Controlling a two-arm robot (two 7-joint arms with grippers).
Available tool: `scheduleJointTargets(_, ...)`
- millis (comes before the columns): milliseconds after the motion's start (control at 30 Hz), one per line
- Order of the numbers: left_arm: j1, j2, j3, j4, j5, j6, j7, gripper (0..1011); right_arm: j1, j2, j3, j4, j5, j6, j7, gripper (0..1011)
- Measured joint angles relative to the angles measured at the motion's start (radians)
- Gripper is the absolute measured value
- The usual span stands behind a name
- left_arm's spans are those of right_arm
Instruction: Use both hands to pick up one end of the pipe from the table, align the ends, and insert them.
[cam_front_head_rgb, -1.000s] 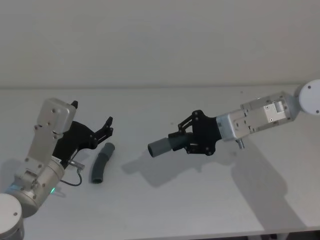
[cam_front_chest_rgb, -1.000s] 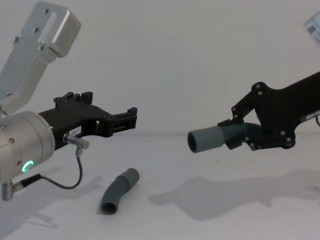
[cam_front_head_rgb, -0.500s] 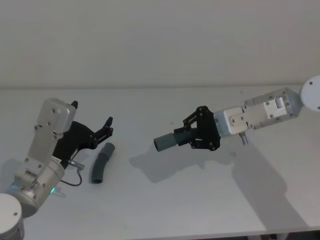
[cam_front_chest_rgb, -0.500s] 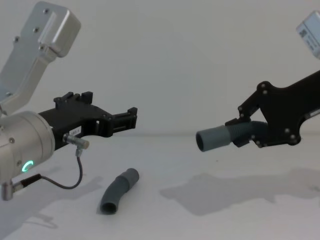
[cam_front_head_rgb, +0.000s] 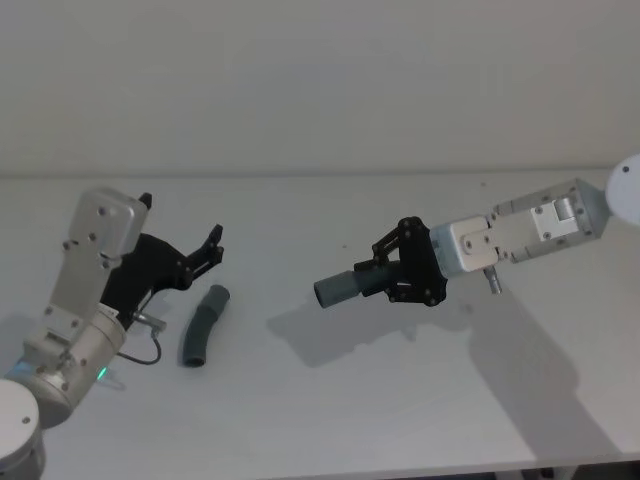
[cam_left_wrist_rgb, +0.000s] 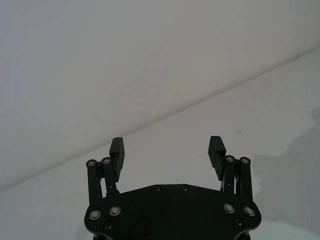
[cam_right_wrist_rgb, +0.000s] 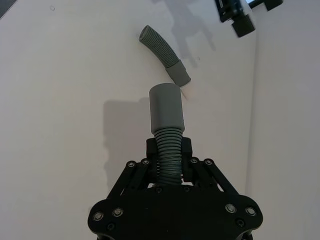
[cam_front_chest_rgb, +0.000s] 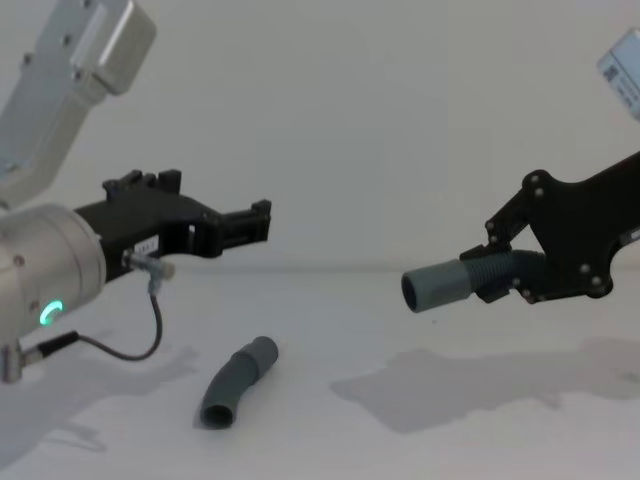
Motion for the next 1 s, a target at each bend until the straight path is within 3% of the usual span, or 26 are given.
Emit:
scheduleJointTargets(300,0.005,-0.017,-0.041,-0.065,-0.038,0.092,0.028,1002,-0.002,0.005,-0.001,-0.005,0.000,0.007,0.001,235)
scheduleJointTargets(500,0.010,-0.041,-0.074,-0.106,-0.079,0.181,0.052,1001,-0.003,0.006,-0.002,-0.007,0.001,0.009,0.001,235)
scheduleJointTargets(1000,-0.013,-0.069,-0.128,-0.172,-0.179,0.466,0.066,1002,-0.004,0.008,-0.003,-0.009,0.001,0.012,0.001,235)
